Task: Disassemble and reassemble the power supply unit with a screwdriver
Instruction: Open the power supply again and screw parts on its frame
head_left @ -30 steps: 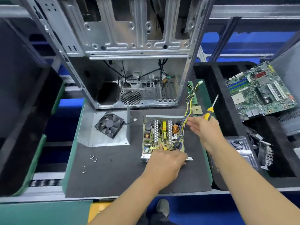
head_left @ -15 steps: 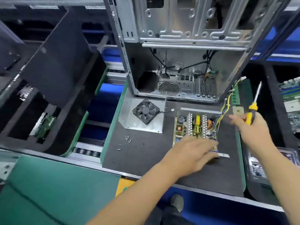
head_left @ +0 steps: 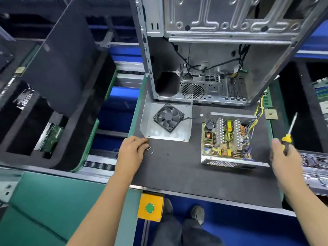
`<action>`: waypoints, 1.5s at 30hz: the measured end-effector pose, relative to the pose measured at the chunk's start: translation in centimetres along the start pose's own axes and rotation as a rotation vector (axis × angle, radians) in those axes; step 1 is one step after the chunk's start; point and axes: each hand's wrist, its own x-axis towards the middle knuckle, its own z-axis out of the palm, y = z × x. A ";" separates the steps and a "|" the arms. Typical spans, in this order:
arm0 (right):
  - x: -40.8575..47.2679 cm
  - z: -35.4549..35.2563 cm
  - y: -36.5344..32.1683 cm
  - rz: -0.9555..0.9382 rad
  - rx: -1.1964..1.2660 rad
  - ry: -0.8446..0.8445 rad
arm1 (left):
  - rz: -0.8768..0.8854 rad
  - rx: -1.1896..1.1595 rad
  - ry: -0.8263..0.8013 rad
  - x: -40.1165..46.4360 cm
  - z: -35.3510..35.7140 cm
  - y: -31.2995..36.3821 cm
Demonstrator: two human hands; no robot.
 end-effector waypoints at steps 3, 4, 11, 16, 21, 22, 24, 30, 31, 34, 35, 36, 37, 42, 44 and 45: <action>-0.3 0.1 -0.2 -0.011 0.022 0.000 | 0.085 -0.039 -0.040 0.3 -0.8 -0.5; -0.4 0.1 -0.1 -0.022 0.025 -0.003 | 0.108 -0.041 -0.055 0.5 -1.0 -0.7; -1.0 0.1 -0.7 -0.004 0.122 -0.012 | 0.170 -0.001 -0.131 0.9 -1.0 -1.0; -1.5 0.0 -0.6 -0.011 0.124 -0.007 | 0.222 0.003 -0.157 1.1 -0.9 -1.5; -1.8 0.1 -1.0 -0.020 0.110 -0.008 | 0.163 -0.025 -0.251 1.9 -0.7 -1.6; -1.8 0.1 -1.0 -0.027 0.094 -0.009 | 0.153 -0.024 -0.260 2.0 -0.7 -1.6; -1.8 0.0 -1.0 -0.032 0.070 -0.010 | 0.150 -0.013 -0.220 1.8 -0.8 -1.4; -1.5 -0.1 -0.9 -0.002 0.119 0.007 | 0.638 -0.024 0.111 1.1 -0.3 4.3; -1.5 -0.1 -0.9 0.001 0.126 0.010 | 0.699 -0.012 0.094 2.0 0.1 5.5; -1.5 -0.1 -0.8 0.010 0.140 0.019 | 0.464 0.082 -0.113 6.1 0.9 8.6; -1.4 -0.2 -0.7 0.016 0.149 0.021 | 0.306 0.141 -0.193 7.5 1.1 9.1; -1.4 -0.3 -0.6 0.021 0.160 0.020 | 0.169 0.197 -0.256 8.6 1.4 9.4; -1.4 -0.4 -0.6 0.025 0.166 0.018 | 0.075 0.244 -0.303 9.3 1.8 9.5; -1.6 -0.6 -1.0 0.028 0.182 0.016 | -0.049 0.189 -0.249 10.0 2.6 9.4; -2.1 -0.9 -2.0 0.010 0.192 0.036 | -0.003 0.089 -0.116 9.3 1.8 10.0; -2.5 -1.1 -2.9 -0.022 0.184 0.040 | 0.033 0.019 -0.030 8.8 1.2 10.6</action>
